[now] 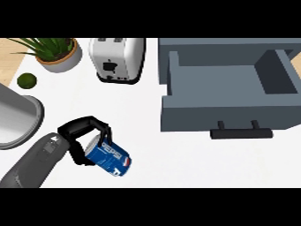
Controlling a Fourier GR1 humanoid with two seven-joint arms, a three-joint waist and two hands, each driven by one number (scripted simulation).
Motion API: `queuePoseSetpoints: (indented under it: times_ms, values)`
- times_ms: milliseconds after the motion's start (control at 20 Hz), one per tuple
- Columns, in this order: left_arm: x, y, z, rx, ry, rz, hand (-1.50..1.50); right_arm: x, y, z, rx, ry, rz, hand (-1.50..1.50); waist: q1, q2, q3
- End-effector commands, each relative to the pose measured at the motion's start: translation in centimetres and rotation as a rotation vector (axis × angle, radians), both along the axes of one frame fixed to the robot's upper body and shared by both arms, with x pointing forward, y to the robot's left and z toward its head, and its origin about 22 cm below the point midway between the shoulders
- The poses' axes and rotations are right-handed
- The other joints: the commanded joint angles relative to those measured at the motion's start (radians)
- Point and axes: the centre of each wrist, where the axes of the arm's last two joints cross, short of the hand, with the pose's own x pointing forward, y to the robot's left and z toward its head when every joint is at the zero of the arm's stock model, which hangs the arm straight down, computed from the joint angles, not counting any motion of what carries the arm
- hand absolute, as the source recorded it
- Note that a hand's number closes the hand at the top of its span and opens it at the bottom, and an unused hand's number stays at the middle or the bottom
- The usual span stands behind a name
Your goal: Pick up the can, place it into the drawer and close the drawer
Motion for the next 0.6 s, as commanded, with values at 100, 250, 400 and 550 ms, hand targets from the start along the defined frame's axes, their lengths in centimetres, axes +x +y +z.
queuePoseSetpoints:
  times_ms: [100, 250, 400, 550]
  values:
    - [-1.0, 2.2, -0.8, -0.244, 0.055, 0.251, 1.5, -0.1, -0.2, 0.1, -0.007, 0.014, -0.026, -1.5, 0.029, -0.002, 0.0]
    - [-2.9, 4.9, -2.5, -0.255, 0.002, 0.785, 1.5, -0.8, -0.6, 0.0, -0.004, 0.004, -0.066, -1.5, 0.066, -0.004, 0.0]
    - [-2.7, 3.8, -2.9, -0.324, -0.011, 1.088, 1.5, -1.3, -0.7, -0.1, 0.003, 0.004, -0.069, -1.5, 0.052, -0.011, 0.002]
    - [-0.1, 1.9, -0.3, -0.323, -0.082, 1.138, 1.5, -1.3, -0.6, 0.5, -0.002, 0.015, -0.056, -1.5, 0.043, -0.015, 0.003]
